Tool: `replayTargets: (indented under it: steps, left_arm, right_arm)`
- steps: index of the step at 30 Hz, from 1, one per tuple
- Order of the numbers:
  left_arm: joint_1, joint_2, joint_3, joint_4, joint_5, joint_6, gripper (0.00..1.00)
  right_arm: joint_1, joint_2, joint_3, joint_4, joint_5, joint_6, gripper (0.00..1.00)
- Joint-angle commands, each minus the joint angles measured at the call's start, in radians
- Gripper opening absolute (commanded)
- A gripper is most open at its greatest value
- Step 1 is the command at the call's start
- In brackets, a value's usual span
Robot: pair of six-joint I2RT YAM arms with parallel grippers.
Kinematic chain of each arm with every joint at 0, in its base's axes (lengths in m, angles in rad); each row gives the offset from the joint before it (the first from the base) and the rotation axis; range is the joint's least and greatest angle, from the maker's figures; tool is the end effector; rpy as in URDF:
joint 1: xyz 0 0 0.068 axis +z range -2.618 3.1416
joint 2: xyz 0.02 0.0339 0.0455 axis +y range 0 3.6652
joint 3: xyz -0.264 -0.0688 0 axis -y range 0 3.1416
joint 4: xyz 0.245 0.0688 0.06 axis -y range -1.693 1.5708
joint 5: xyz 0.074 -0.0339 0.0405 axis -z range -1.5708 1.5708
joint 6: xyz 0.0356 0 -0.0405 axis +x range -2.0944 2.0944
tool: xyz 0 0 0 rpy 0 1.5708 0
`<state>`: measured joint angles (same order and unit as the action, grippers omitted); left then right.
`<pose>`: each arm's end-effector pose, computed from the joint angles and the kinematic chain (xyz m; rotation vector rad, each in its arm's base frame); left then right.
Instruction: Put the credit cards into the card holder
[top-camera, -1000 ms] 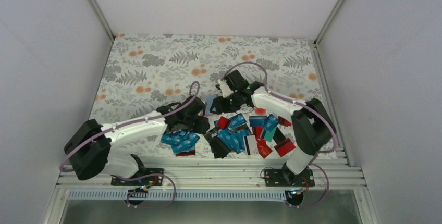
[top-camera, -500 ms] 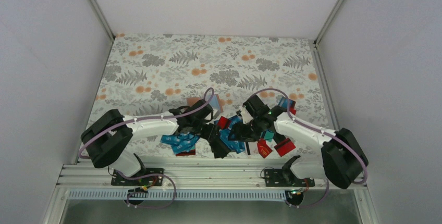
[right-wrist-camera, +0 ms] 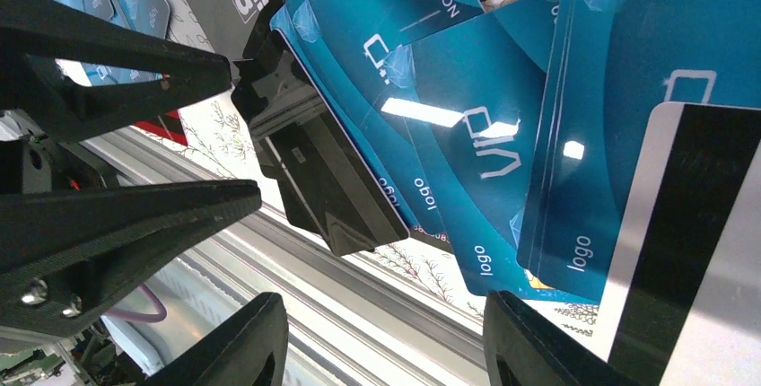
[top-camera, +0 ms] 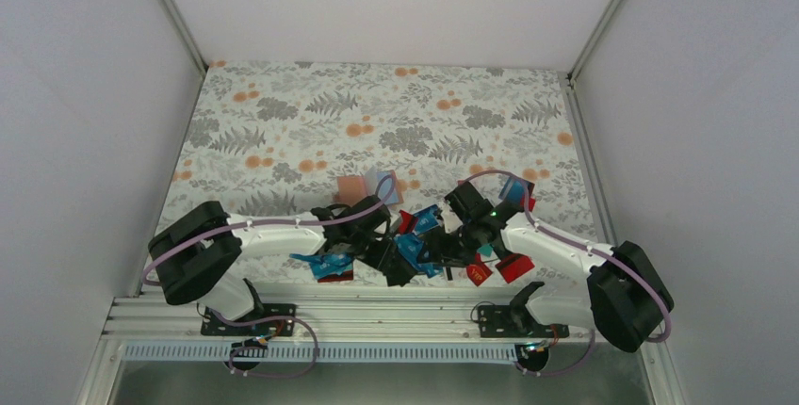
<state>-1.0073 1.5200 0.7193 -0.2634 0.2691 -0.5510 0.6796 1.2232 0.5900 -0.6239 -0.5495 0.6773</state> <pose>0.1377 -0.2357 0.1484 0.7445 2.7633 -0.7958 0.1402 0.1372 0.1658 0.1323 -2.8930 -0.9221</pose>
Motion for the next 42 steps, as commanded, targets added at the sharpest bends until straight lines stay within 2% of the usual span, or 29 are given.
replayTargets:
  steps: [1, 20, 25, 30, 34, 42]
  left_arm:
    - [-0.029, 0.004, -0.012, 0.009, -0.034, -0.032, 0.55]
    - [-0.119, 0.038, -0.014, 0.047, -0.044, -0.073, 0.55]
    - [-0.126, 0.004, 0.013, 0.004, -0.088, -0.083, 0.54]
    - [-0.124, -0.049, 0.057, -0.067, -0.195, -0.086, 0.55]
    - [-0.115, -0.025, 0.056, -0.068, -0.249, -0.080, 0.55]
    - [-0.115, 0.050, 0.055, -0.021, -0.214, -0.067, 0.58]
  right_arm:
    - [0.011, -0.010, -0.021, 0.021, -0.009, 0.019, 0.56]
    - [0.071, -0.014, -0.127, 0.168, -0.073, 0.145, 0.57]
    - [0.077, -0.023, -0.136, 0.198, -0.057, 0.185, 0.58]
    - [0.077, -0.034, -0.138, 0.197, -0.044, 0.194, 0.58]
    - [0.077, -0.027, -0.134, 0.200, -0.045, 0.192, 0.58]
    - [0.077, -0.036, -0.134, 0.186, -0.043, 0.188, 0.59]
